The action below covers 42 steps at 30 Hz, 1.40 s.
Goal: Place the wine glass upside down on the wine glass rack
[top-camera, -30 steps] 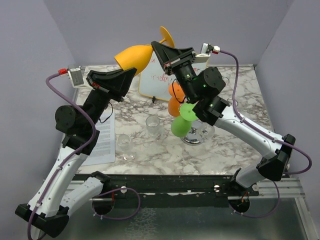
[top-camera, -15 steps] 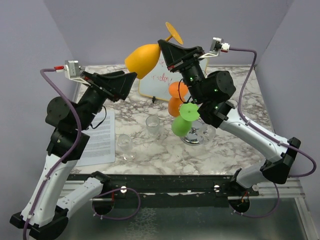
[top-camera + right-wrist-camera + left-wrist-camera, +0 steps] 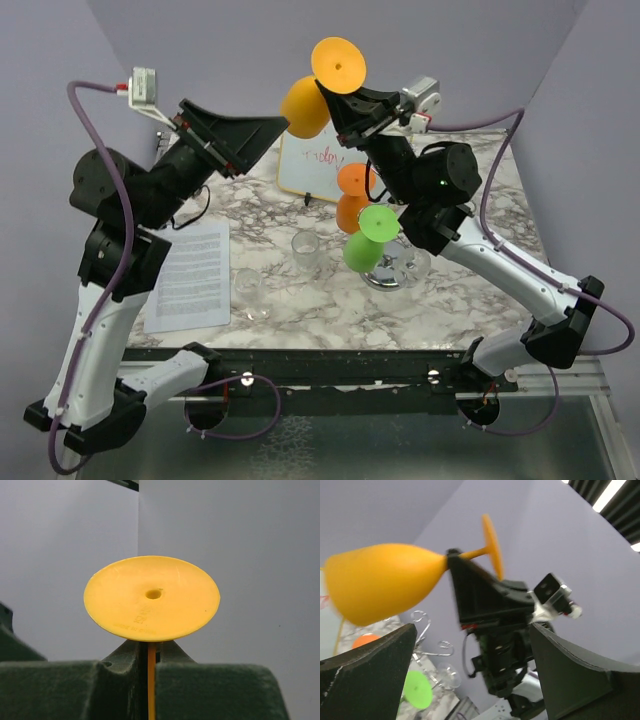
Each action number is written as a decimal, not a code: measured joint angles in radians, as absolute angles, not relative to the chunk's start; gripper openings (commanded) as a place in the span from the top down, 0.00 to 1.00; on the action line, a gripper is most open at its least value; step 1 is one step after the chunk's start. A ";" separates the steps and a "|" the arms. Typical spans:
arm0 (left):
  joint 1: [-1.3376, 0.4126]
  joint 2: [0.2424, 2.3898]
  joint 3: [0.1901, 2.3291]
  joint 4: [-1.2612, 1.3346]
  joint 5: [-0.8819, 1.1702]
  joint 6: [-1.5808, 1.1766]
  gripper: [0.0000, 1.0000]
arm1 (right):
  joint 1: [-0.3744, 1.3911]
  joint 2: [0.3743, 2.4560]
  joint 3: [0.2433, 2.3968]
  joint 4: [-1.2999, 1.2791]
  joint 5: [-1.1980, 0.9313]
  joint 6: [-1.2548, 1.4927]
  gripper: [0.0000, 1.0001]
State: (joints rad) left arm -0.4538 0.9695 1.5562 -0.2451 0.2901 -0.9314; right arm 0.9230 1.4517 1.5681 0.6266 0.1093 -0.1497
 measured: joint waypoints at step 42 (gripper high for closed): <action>-0.440 1.253 1.809 -0.271 0.377 -1.012 1.00 | 0.923 1.264 1.332 0.384 -0.146 -0.289 0.30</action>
State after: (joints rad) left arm -0.4404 1.2526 1.8091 -0.2714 0.3771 -1.0122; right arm 0.9230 1.2636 1.3315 0.3843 -0.1463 -0.2886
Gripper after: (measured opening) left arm 0.011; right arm 0.701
